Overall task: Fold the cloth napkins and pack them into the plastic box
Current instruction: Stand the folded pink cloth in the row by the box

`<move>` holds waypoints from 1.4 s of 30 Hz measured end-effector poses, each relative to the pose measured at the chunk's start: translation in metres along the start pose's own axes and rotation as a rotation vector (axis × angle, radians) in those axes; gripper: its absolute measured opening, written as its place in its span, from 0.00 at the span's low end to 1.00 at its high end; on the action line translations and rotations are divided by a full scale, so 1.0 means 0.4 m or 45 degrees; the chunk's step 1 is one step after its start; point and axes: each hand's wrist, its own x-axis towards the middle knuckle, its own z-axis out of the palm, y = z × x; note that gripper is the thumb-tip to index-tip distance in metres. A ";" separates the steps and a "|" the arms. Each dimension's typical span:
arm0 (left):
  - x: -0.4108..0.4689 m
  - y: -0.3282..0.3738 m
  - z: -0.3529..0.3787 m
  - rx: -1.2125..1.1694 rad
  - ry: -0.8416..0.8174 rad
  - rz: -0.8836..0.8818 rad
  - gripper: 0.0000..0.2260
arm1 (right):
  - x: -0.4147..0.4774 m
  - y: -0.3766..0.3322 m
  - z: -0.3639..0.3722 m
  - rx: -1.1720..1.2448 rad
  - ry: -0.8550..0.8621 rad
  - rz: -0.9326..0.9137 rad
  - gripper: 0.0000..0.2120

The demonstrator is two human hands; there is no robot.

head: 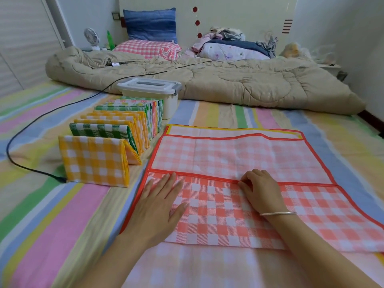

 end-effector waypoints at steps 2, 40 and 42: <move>0.002 -0.002 0.004 -0.002 0.020 0.012 0.38 | -0.003 0.001 0.003 -0.007 -0.001 0.007 0.06; -0.020 -0.013 0.006 0.125 -0.247 -0.026 0.38 | -0.282 0.207 -0.175 -0.386 -0.569 0.359 0.45; -0.025 -0.012 0.005 0.122 -0.224 -0.021 0.39 | -0.278 0.204 -0.179 -0.389 -0.583 0.354 0.49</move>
